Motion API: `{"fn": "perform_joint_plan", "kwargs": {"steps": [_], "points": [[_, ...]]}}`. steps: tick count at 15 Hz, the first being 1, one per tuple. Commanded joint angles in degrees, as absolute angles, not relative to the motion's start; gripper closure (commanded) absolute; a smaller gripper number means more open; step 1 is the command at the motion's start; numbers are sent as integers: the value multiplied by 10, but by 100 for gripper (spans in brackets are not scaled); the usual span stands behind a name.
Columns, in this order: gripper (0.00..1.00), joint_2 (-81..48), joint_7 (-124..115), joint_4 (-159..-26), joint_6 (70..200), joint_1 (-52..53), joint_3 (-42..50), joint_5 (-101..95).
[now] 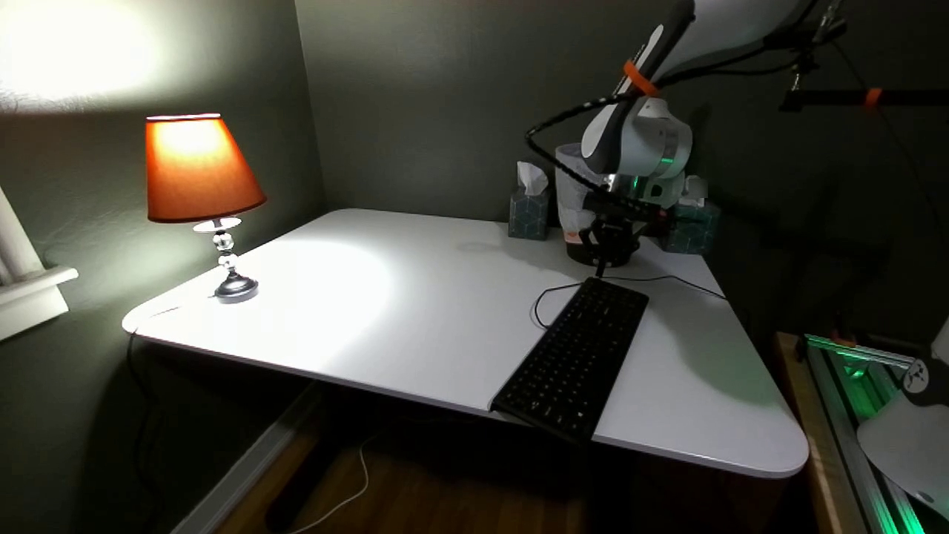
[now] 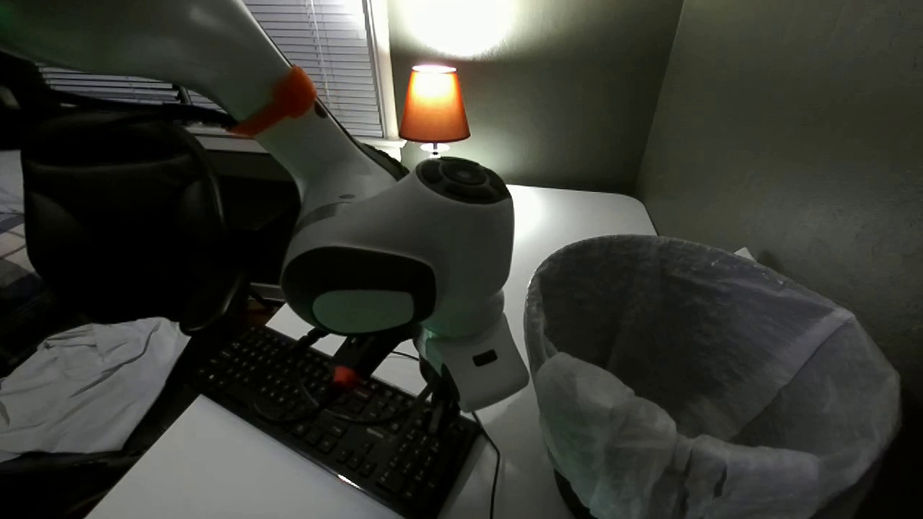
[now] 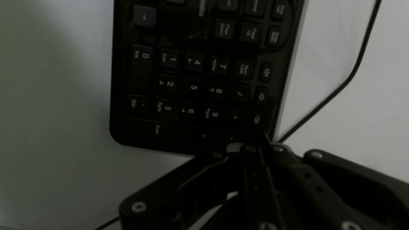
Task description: Press a key on the keyboard.
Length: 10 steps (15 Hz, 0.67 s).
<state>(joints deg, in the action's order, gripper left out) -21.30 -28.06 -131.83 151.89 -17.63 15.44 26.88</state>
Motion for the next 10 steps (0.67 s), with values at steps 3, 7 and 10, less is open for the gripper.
{"fn": "perform_joint_plan", "kwargs": {"steps": [3, 7, 10], "points": [[60, -150, -282, -1390, 1581, -155, 161, 264], [29, -131, -303, -1424, 1626, -132, 176, 231], [8, -125, -338, -1445, 1659, -107, 202, 183]]}}
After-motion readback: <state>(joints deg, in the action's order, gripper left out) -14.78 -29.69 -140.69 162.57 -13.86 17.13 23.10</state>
